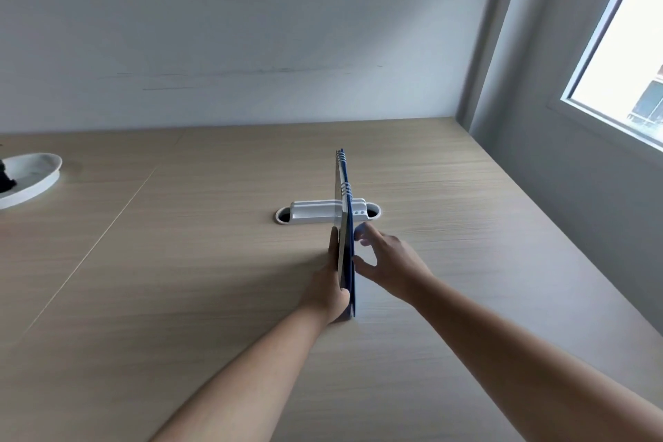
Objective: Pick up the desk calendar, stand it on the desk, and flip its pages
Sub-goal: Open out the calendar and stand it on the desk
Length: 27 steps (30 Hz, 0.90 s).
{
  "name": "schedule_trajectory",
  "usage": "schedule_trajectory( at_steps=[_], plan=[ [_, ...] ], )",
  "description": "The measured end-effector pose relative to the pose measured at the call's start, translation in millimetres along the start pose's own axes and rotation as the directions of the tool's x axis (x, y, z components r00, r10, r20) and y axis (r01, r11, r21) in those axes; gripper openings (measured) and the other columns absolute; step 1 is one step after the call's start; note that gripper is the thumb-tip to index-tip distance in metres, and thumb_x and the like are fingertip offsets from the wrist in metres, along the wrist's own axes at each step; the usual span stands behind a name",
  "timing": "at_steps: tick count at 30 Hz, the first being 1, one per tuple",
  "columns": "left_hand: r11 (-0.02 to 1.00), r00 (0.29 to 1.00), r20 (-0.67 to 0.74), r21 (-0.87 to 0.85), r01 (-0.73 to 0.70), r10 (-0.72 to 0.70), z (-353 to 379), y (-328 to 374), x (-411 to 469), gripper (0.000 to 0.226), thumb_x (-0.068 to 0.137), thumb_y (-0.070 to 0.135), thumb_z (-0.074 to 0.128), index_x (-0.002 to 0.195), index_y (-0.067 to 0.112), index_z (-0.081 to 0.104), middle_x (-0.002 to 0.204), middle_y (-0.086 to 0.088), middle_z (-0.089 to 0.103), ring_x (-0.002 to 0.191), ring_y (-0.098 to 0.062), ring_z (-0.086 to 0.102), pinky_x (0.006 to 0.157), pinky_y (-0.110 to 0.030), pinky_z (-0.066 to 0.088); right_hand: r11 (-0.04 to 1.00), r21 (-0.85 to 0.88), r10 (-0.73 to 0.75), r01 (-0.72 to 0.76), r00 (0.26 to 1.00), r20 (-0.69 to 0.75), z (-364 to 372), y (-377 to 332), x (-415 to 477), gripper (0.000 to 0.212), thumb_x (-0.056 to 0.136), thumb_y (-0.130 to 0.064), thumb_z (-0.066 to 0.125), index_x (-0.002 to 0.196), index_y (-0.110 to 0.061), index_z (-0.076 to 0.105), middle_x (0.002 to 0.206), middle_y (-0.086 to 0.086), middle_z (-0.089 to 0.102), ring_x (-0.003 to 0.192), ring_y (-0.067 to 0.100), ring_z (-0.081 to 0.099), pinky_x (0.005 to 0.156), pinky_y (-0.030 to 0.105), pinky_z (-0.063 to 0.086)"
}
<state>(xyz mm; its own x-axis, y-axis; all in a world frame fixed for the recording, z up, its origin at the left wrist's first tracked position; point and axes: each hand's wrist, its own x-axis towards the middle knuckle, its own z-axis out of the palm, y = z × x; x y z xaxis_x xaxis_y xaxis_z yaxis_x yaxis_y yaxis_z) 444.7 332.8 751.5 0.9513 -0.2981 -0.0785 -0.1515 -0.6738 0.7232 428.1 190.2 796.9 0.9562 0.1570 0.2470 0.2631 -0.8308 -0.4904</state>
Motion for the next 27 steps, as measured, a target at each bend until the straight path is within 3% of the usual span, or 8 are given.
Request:
schedule_trajectory(
  at_steps=[4,8,13,18,21,24,26,27],
  plan=[
    [0.999,0.999,-0.029,0.031,0.042,-0.041,-1.5,1.1,-2.2,0.099,0.075,-0.001,0.042,0.146,0.038,-0.017,0.087,-0.011,0.064,0.07,-0.027,0.06,0.061,-0.034,0.049,0.993,-0.098,0.061,-0.066,0.997,-0.047,-1.8,8.5,2.0,0.031,0.081,-0.023,0.054,0.11,-0.02,0.044,0.103,0.01,0.069,0.089,0.035,0.064,0.068,0.038,0.052],
    [0.986,0.995,-0.055,0.139,0.089,-0.082,-7.8,-3.7,-0.1,0.102,0.076,-0.001,0.043,0.142,0.042,-0.023,0.064,0.001,0.053,0.054,-0.018,0.052,0.045,-0.026,0.038,0.949,-0.234,0.199,-0.21,0.977,-0.07,-5.1,21.7,6.0,0.051,0.076,-0.011,0.05,0.125,-0.018,0.037,0.099,0.011,0.067,0.07,0.034,0.059,0.056,0.03,0.038],
    [0.899,0.999,-0.052,0.438,0.011,0.013,-17.6,-1.0,20.5,0.101,0.08,0.011,0.053,0.142,0.045,-0.019,0.114,-0.013,0.062,0.084,-0.032,0.064,0.059,-0.035,0.044,0.918,-0.133,0.385,-0.374,0.921,0.068,-6.7,41.3,1.6,0.052,0.081,-0.017,0.042,0.132,-0.03,0.04,0.089,0.016,0.067,0.076,0.034,0.063,0.065,0.041,0.056],
    [0.916,0.985,0.121,0.369,-0.157,0.12,-2.2,10.1,34.4,0.11,0.069,0.049,0.064,0.14,0.047,-0.02,0.146,-0.006,0.039,0.115,-0.029,0.055,0.073,-0.031,0.044,0.907,-0.014,0.419,-0.42,0.903,0.093,0.8,48.6,-4.4,0.043,0.082,-0.015,0.039,0.121,-0.03,0.052,0.081,0.01,0.068,0.065,0.024,0.064,0.053,0.032,0.055],
    [0.941,0.99,0.076,0.309,-0.139,0.121,14.4,18.4,43.3,0.118,0.064,0.052,0.071,0.144,0.039,-0.015,0.149,-0.005,0.035,0.121,-0.029,0.052,0.084,-0.038,0.048,0.914,0.007,0.404,-0.406,0.91,0.092,1.7,51.3,-4.8,0.043,0.082,-0.016,0.042,0.122,-0.03,0.052,0.075,0.009,0.069,0.06,0.022,0.064,0.047,0.027,0.05],
    [0.965,0.997,0.008,0.253,-0.073,0.073,20.5,28.5,50.1,0.116,0.065,0.048,0.071,0.145,0.036,-0.013,0.15,-0.006,0.034,0.111,-0.03,0.059,0.077,-0.038,0.05,0.926,0.024,0.373,-0.378,0.922,0.104,3.5,51.7,-6.1,0.043,0.083,-0.014,0.043,0.122,-0.029,0.052,0.077,0.01,0.069,0.061,0.022,0.064,0.047,0.027,0.051],
    [0.954,0.999,-0.016,0.296,-0.04,0.047,21.3,30.9,50.2,0.12,0.065,0.048,0.069,0.145,0.032,-0.018,0.157,-0.002,0.016,0.114,-0.029,0.057,0.079,-0.038,0.048,0.93,0.011,0.364,-0.366,0.927,0.095,0.1,57.3,-6.6,0.045,0.083,-0.013,0.04,0.121,-0.031,0.053,0.082,0.011,0.07,0.067,0.025,0.065,0.055,0.031,0.055],
    [0.94,0.998,-0.049,0.34,-0.03,0.05,22.1,28.8,48.9,0.121,0.064,0.049,0.069,0.144,0.03,-0.02,0.159,0.0,0.008,0.123,-0.028,0.05,0.09,-0.041,0.046,0.929,0.0,0.368,-0.369,0.926,0.09,-3.4,61.6,-6.0,0.045,0.084,-0.013,0.038,0.122,-0.033,0.054,0.085,0.012,0.07,0.07,0.027,0.065,0.059,0.033,0.056]
  ],
)
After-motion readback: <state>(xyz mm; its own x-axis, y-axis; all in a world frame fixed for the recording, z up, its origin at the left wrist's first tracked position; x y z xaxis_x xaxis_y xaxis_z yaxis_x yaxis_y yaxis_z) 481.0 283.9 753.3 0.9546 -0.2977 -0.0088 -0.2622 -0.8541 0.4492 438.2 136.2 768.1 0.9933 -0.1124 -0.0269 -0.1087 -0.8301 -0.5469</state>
